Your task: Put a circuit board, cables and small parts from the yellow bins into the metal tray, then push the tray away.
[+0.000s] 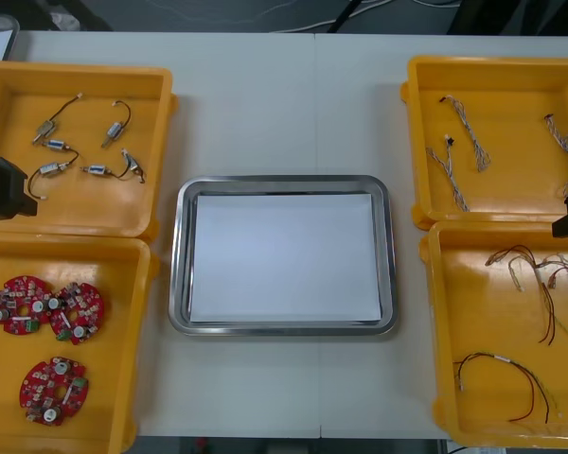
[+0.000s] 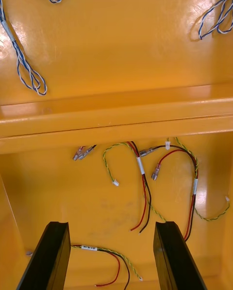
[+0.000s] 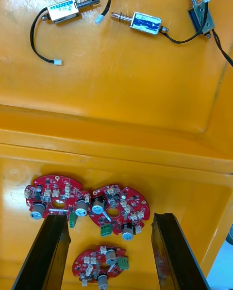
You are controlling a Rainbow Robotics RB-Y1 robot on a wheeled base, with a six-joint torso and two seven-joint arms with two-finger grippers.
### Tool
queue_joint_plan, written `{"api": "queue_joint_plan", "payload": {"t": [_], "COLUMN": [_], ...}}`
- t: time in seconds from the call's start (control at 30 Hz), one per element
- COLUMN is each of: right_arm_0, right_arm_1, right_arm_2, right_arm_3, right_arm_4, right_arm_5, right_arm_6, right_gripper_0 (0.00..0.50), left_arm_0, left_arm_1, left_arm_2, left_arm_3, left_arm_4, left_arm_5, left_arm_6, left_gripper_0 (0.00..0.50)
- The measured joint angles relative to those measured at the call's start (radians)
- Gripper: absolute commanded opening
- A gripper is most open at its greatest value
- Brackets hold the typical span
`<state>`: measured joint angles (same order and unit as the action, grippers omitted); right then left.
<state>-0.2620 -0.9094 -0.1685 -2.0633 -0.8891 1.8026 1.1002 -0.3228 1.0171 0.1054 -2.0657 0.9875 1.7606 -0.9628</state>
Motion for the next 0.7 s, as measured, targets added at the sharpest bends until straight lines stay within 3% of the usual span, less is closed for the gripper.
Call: {"api": "queue_joint_plan", "payload": {"t": [0.7], "right_arm_0": [0.000], "right_arm_1": [0.000], "right_arm_2": [0.000], "right_arm_3": [0.000], "right_arm_4": [0.000], "right_arm_5": [0.000], "right_arm_6": [0.000], "right_gripper_0": [0.500], "left_arm_0": [0.020], "left_arm_1": [-0.007], "left_arm_2": [-0.004], "left_arm_3": [0.000], "left_arm_4": [0.004], "left_arm_5": [0.001], "left_arm_6": [-0.046], "left_gripper_0": [0.500]}}
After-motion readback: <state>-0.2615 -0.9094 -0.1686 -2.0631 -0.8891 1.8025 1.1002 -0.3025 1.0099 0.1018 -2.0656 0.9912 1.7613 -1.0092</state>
